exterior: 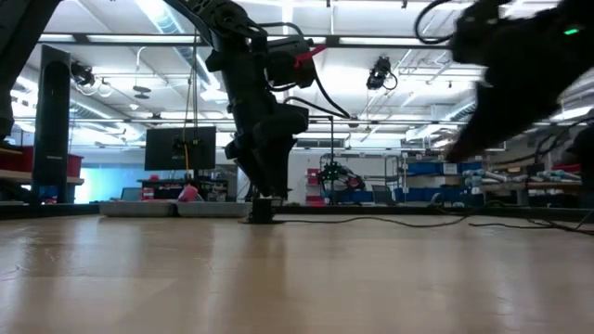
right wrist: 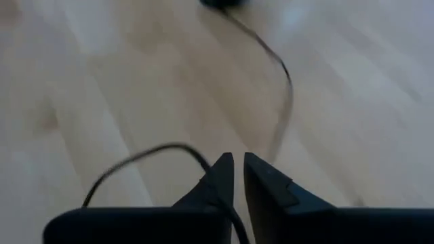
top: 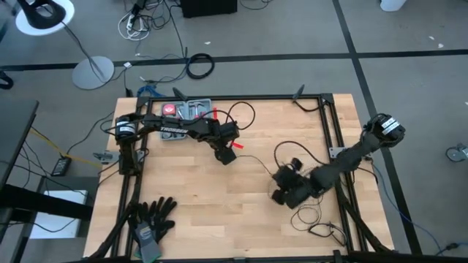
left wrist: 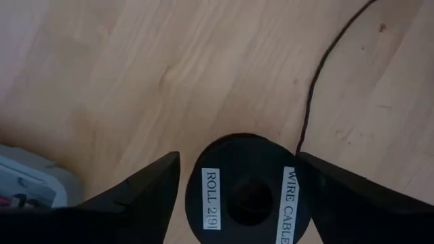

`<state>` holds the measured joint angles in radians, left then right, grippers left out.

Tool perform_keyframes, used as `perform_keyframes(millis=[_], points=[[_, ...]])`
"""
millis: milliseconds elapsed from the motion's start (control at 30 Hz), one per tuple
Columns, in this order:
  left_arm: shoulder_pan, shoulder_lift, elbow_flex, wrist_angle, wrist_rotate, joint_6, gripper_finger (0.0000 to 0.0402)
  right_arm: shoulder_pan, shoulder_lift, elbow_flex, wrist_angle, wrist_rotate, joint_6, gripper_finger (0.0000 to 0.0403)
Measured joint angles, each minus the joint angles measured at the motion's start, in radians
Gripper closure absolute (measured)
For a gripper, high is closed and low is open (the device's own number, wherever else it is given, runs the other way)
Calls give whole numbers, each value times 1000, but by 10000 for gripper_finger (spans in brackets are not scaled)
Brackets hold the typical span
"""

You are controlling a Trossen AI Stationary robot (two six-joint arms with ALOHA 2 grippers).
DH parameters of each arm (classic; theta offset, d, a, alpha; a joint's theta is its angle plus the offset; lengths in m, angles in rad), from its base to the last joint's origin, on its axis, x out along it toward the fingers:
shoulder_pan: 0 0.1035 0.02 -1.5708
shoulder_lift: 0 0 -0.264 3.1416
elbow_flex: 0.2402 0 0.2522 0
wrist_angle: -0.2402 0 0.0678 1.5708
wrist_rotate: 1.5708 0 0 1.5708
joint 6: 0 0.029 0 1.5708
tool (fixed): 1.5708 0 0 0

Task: Coil cords
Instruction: Uncoil the black wire from the spool

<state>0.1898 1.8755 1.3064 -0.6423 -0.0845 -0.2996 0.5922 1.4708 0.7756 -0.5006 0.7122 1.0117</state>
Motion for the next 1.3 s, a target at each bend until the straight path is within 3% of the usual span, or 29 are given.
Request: perform_keyframes(millis=[200, 467, 633, 1000, 1300], points=[[-2, 0, 0, -27, 0, 0, 108, -174, 0, -77, 467, -71, -432, 349], [-12, 0, 0, -55, -63, -11, 108, -369, 34, -112, 718, -221, -773, 299], [-21, -17, -3, -75, -121, -18, 108, -436, 169, -108, 918, -338, -866, 265], [-20, -22, -25, -110, -191, -19, 108, -470, 308, -105, 1074, -341, -885, 246], [-19, -27, -105, 35, -93, -27, 108, -490, 311, -105, 1094, -341, -885, 246]])
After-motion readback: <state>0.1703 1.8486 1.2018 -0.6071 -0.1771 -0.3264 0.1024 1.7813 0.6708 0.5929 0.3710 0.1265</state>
